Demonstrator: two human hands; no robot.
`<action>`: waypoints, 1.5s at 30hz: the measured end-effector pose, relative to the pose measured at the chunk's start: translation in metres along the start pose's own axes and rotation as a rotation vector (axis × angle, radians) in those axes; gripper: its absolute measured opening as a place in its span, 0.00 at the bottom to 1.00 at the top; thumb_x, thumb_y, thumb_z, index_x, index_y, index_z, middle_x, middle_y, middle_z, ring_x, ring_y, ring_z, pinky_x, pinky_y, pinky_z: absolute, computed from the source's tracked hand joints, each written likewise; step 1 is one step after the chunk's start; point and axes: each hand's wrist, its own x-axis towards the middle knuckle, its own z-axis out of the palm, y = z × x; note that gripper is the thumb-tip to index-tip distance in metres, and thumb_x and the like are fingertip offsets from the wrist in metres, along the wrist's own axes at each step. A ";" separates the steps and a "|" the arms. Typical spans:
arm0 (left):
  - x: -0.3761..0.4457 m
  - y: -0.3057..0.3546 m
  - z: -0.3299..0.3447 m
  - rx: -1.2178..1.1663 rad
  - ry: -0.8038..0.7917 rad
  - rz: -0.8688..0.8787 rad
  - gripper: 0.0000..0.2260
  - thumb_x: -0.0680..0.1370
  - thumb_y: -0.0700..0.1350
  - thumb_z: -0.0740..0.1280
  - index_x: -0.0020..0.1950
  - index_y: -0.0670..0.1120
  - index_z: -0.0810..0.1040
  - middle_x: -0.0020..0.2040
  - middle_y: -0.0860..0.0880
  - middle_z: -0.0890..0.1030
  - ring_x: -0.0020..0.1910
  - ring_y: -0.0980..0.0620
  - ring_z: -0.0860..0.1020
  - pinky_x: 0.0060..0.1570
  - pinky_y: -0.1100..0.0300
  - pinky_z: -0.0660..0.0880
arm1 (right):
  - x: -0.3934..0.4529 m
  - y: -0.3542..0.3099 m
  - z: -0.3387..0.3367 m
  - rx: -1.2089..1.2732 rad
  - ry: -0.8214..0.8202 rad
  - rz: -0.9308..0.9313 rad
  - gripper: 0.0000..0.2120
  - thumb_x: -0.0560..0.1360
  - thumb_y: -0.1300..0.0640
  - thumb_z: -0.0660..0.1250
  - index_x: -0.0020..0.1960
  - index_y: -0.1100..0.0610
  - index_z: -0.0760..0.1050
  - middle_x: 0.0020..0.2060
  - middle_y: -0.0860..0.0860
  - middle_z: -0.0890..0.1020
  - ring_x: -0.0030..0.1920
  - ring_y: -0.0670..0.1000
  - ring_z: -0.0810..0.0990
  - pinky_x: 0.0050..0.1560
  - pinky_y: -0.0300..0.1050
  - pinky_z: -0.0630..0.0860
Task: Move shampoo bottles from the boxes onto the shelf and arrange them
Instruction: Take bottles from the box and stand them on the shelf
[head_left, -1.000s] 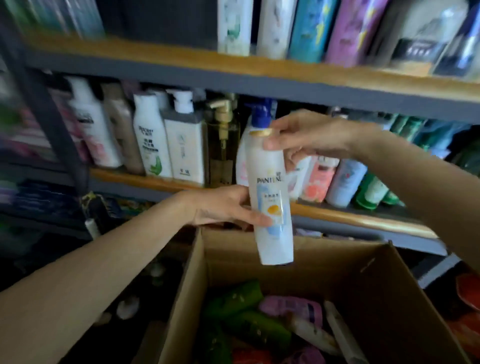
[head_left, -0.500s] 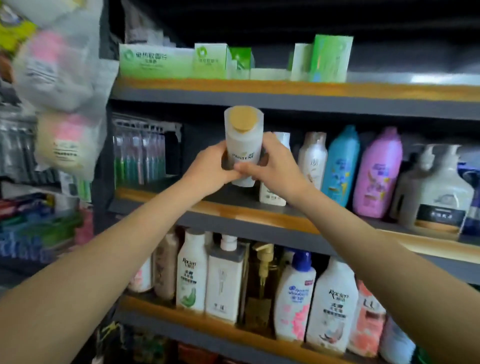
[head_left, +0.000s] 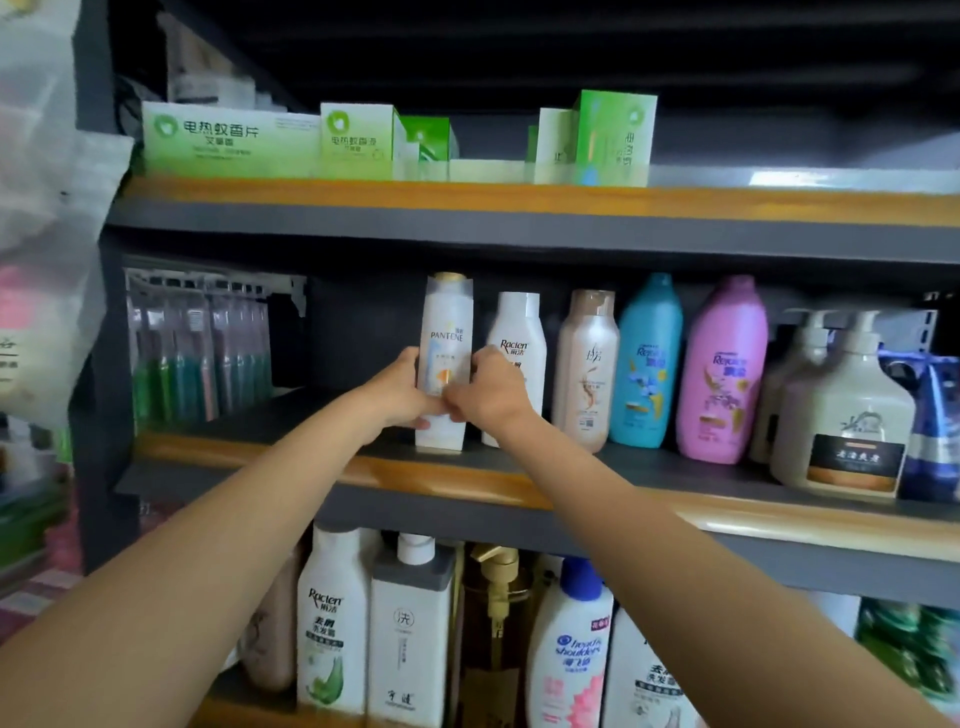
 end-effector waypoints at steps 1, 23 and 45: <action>0.001 0.001 0.001 0.009 -0.004 0.001 0.34 0.72 0.40 0.72 0.72 0.48 0.57 0.51 0.50 0.74 0.55 0.51 0.74 0.47 0.61 0.76 | 0.000 0.004 -0.002 0.001 -0.005 0.014 0.16 0.72 0.64 0.67 0.58 0.65 0.68 0.50 0.60 0.80 0.47 0.59 0.82 0.47 0.52 0.80; 0.022 0.010 0.022 0.452 0.353 0.011 0.32 0.75 0.44 0.68 0.74 0.44 0.56 0.70 0.41 0.65 0.68 0.40 0.66 0.65 0.50 0.66 | -0.021 0.018 -0.044 -0.058 -0.055 -0.110 0.08 0.73 0.64 0.64 0.37 0.56 0.76 0.37 0.51 0.80 0.43 0.49 0.80 0.44 0.38 0.78; -0.253 -0.146 0.318 0.806 -0.742 0.521 0.23 0.78 0.39 0.60 0.73 0.44 0.60 0.70 0.46 0.62 0.67 0.46 0.64 0.62 0.52 0.69 | -0.347 0.352 -0.055 -0.883 -1.214 0.282 0.14 0.76 0.56 0.63 0.60 0.59 0.75 0.57 0.56 0.78 0.57 0.56 0.77 0.53 0.47 0.75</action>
